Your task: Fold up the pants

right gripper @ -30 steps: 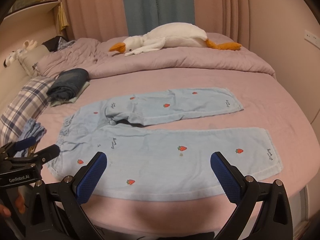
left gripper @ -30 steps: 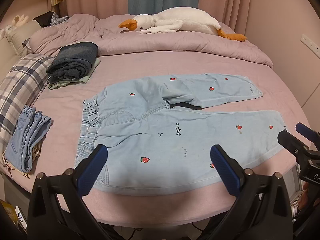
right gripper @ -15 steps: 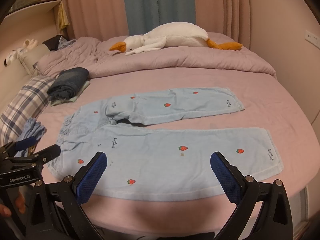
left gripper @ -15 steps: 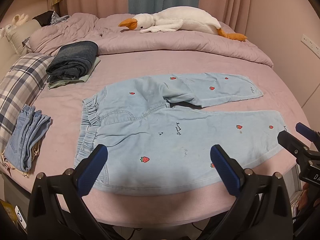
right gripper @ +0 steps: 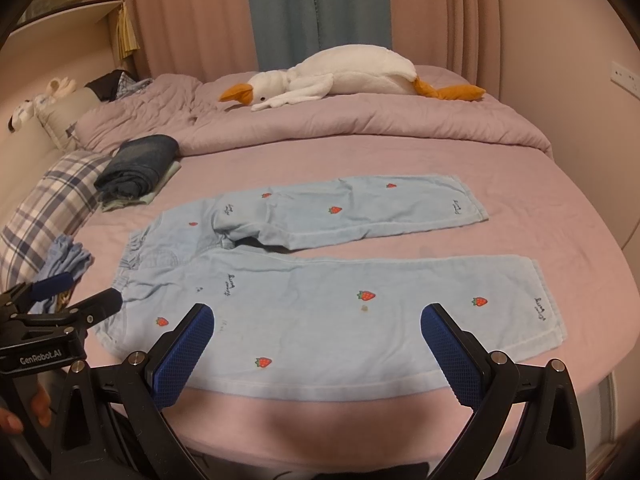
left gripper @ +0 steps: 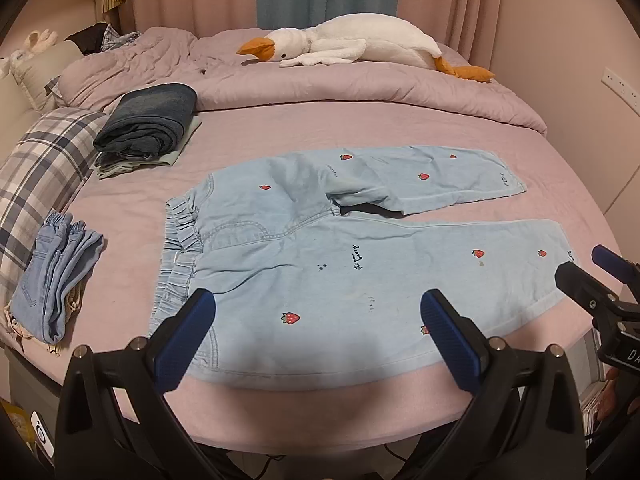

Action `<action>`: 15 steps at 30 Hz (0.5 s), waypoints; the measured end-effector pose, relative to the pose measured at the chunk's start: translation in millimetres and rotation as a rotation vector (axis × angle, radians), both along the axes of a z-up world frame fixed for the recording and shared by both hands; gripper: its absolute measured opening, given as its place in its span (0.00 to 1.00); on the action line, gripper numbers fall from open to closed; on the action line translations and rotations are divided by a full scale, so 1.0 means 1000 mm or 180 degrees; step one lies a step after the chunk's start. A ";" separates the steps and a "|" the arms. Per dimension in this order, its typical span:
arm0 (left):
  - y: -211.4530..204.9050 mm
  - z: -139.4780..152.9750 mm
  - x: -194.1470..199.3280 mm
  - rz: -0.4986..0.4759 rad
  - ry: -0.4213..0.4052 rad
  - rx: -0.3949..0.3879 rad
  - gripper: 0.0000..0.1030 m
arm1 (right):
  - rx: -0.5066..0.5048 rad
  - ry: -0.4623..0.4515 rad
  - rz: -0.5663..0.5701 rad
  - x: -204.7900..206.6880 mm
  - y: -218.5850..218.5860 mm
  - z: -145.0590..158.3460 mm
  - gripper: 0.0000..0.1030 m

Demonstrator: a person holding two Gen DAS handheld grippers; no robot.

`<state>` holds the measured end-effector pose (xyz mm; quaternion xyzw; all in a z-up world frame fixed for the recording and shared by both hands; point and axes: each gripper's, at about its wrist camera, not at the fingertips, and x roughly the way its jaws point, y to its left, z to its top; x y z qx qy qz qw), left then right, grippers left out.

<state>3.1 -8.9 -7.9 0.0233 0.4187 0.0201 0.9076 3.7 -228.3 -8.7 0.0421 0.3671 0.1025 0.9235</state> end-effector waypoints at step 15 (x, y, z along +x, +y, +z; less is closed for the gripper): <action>0.005 -0.006 0.002 -0.0054 0.0040 -0.0363 1.00 | -0.0053 -0.0076 0.0072 -0.001 0.006 -0.006 0.99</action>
